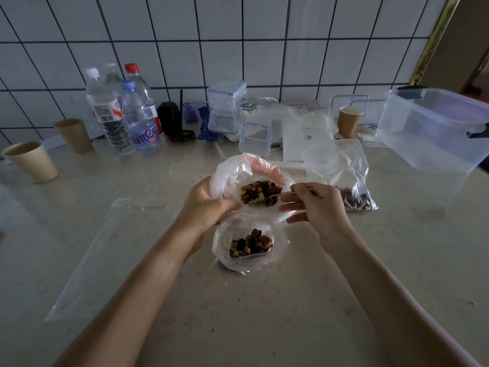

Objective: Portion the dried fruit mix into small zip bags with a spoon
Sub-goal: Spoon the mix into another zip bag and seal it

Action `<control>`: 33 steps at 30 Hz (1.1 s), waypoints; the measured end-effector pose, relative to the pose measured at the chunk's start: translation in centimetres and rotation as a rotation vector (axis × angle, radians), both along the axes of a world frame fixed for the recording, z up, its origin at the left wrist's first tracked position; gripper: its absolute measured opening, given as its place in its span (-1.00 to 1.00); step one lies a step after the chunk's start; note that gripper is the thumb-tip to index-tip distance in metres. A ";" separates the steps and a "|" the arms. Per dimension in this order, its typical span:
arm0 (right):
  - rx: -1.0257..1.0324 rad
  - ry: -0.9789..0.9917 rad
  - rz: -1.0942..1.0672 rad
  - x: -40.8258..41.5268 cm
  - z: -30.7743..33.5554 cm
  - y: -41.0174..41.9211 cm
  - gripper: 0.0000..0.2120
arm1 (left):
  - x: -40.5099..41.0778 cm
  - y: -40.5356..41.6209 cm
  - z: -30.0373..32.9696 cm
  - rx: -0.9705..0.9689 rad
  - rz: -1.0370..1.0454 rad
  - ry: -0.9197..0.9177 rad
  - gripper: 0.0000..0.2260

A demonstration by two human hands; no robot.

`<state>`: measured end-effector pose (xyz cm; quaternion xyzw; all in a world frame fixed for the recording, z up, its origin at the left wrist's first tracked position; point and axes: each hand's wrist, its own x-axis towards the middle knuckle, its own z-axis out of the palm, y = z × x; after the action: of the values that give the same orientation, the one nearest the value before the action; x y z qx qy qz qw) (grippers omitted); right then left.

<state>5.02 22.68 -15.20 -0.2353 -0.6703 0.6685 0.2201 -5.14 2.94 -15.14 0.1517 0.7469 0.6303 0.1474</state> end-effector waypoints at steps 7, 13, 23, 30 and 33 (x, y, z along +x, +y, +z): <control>-0.152 0.031 0.001 0.3 0.2 0.1 -0.82 | -0.4 0.0 0.0 -0.007 0.112 0.047 -0.78; -0.162 0.119 0.031 0.6 0.9 0.5 -0.79 | -0.5 -0.2 -0.1 0.018 0.192 0.005 -0.69; -0.121 0.226 0.109 1.5 3.0 1.3 -0.73 | -0.4 -2.9 0.8 -0.152 0.257 0.299 -0.54; -0.115 0.240 0.264 2.5 4.3 2.0 -0.70 | 4.0 -5.3 0.9 -0.298 0.107 0.466 -0.63; -0.038 0.219 0.354 2.8 4.1 2.0 -0.68 | 5.1 -5.1 0.3 -0.416 -0.018 0.368 -0.67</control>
<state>7.80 24.67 -11.06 -0.0439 -0.6604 0.7309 0.1664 -0.09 -2.16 -14.87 0.2366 0.8733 0.4238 0.0427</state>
